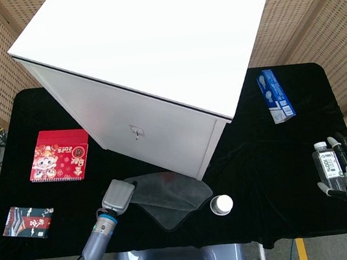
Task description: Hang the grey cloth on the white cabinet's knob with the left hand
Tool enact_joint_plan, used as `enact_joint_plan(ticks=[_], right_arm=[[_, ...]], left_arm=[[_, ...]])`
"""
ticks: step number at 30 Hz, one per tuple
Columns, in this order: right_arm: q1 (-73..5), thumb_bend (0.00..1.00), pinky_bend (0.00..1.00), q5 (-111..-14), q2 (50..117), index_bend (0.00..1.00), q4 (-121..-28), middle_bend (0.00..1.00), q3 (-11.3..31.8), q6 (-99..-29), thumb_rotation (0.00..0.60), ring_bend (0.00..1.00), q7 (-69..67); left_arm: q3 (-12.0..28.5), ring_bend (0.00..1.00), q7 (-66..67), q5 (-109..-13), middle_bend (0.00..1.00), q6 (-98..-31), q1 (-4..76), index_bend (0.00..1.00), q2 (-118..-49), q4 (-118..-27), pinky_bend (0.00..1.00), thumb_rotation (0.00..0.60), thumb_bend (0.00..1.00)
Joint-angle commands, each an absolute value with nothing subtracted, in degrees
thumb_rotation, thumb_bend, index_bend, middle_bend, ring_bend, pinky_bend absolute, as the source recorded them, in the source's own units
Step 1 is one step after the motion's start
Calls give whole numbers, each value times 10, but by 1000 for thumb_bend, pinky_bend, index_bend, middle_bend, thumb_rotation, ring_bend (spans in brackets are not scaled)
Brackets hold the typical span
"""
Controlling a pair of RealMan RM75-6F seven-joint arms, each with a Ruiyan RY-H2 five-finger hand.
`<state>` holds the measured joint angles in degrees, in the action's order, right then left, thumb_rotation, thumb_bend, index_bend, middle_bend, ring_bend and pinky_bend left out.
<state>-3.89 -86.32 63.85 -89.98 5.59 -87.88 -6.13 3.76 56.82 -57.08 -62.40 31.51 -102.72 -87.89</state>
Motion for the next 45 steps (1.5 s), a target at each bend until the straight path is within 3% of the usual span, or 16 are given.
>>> enact_joint_plan(ticks=[1,3,5,9,20,29,37,45], right_arm=[[-39,170,51,-862,638,34,-900,0,56,-879,600,0,-62],[-39,170,51,-863,638,34,-899,0,56,-878,600,0,-63],[-38,170,51,-864,637,34,-899,0,56,-880,600,0,-64],[-38,170,51,-866,637,34,-898,0,57,-883,600,0,-67],[-36,170,51,-868,640,36,-900,0,57,-888,600,0,-57],[-37,170,51,-867,644,36,-900,0,56,-886,600,0,-46],[-37,170,51,-866,646,36,-900,0,57,-886,600,0,-43],[-37,170,51,-865,649,35,-899,0,57,-887,600,0,-37]], left_arm=[[32,781,562,-573,821,-629,318,413,-1037,-864,704,600,390],[29,787,556,-585,828,-639,318,503,-1042,-854,704,600,582],[24,794,537,-621,836,-662,315,618,-1045,-842,704,600,672],[9,797,487,-713,838,-706,311,764,-1023,-842,704,600,691],[-51,797,391,-1040,838,-840,345,787,-888,-815,703,600,655],[-35,797,353,-1179,838,-933,362,788,-820,-783,703,600,650],[-25,797,298,-1241,838,-1004,367,787,-821,-679,702,600,647],[-4,797,272,-1287,838,-1038,400,780,-836,-620,696,600,583]])
